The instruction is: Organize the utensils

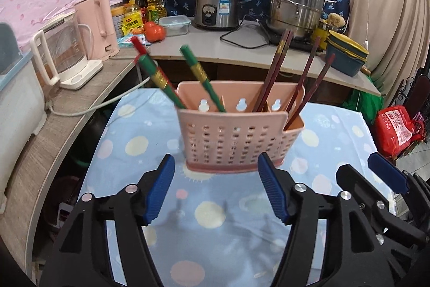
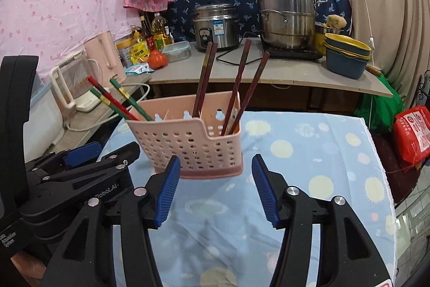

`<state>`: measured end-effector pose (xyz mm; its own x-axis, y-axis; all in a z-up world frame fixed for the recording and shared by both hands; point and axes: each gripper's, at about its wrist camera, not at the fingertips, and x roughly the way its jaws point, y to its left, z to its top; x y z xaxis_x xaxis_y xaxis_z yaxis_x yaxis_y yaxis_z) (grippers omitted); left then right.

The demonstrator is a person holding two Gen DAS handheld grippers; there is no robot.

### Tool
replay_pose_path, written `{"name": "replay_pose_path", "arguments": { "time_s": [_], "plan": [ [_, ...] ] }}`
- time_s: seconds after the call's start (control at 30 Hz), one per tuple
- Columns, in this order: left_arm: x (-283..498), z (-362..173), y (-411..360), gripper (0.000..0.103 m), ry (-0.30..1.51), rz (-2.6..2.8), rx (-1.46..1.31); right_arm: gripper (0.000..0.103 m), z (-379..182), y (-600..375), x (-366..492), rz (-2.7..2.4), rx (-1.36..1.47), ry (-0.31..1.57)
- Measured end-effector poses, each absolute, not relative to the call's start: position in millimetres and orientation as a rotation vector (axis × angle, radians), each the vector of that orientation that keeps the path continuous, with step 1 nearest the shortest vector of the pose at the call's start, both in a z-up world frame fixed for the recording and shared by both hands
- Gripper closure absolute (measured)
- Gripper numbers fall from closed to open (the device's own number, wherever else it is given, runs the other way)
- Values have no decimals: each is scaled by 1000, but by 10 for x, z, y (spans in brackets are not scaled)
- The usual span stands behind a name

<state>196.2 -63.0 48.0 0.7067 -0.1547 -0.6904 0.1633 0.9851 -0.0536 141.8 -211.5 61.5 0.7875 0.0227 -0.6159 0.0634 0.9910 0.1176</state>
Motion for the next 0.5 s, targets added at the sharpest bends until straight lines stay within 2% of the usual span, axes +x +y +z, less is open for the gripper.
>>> {"name": "replay_pose_path", "arguments": {
  "time_s": [0.33,0.5],
  "plan": [
    [1629,292,-539,18,809,-142,43,42,503,-2029,1130,-65,69,711],
    [1509,234,-519,17,825,-137,59,42,435,-2004,1011,-78,52,726]
  ]
}}
